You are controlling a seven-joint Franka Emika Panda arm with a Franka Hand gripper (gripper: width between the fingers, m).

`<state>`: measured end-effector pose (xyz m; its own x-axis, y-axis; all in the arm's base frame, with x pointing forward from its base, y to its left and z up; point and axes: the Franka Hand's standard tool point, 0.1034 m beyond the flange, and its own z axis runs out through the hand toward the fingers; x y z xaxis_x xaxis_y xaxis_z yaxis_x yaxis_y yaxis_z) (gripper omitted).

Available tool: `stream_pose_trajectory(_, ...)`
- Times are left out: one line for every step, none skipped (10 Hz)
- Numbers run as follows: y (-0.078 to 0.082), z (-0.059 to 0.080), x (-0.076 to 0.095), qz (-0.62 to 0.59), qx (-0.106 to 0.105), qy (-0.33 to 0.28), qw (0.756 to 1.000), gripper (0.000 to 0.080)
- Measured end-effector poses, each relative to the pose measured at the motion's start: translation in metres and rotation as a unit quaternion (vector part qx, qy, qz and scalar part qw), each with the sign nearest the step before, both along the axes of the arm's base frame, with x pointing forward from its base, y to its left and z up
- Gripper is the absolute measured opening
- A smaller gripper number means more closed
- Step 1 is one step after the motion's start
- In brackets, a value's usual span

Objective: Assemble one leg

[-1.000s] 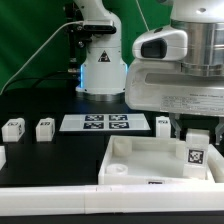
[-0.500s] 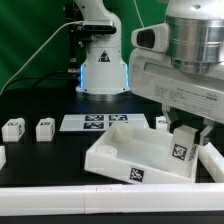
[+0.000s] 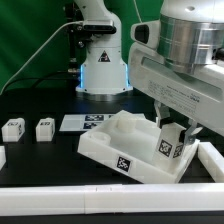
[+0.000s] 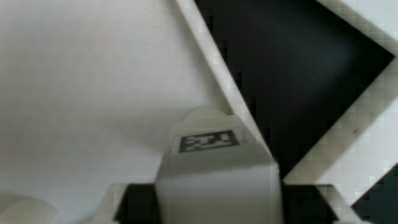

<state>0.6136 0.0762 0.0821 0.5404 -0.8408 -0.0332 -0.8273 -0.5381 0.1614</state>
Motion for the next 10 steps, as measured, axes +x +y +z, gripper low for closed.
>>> stream_pose_trajectory(0.0000,-0.0013,-0.0005,0.000,0.000,0.001,1.000,0.0311)
stream_pose_trajectory(0.0003,-0.0021,-0.0008,0.000,0.000,0.001,1.000,0.0496)
stream_pose_trajectory(0.0005,-0.0026,-0.0010,0.000,0.000,0.002,1.000,0.0599)
stream_pose_trajectory(0.0012,-0.0031,-0.0013,0.001,0.000,0.002,1.000,0.0599)
stream_pose_trajectory(0.0020,-0.0036,-0.0015,0.000,-0.001,0.002,1.000,0.0639)
stream_pose_trajectory(0.0036,-0.0039,-0.0016,0.001,-0.001,0.002,1.000,0.0647)
stream_pose_trajectory(0.0036,-0.0040,-0.0017,0.001,-0.001,0.002,1.000,0.0647)
stream_pose_trajectory(0.0037,-0.0043,-0.0018,0.002,-0.001,0.002,1.000,0.0647)
stream_pose_trajectory(0.0036,-0.0046,-0.0019,0.002,-0.001,0.003,1.000,0.0649)
stream_pose_trajectory(0.0036,-0.0049,-0.0020,0.002,-0.001,0.003,1.000,0.0649)
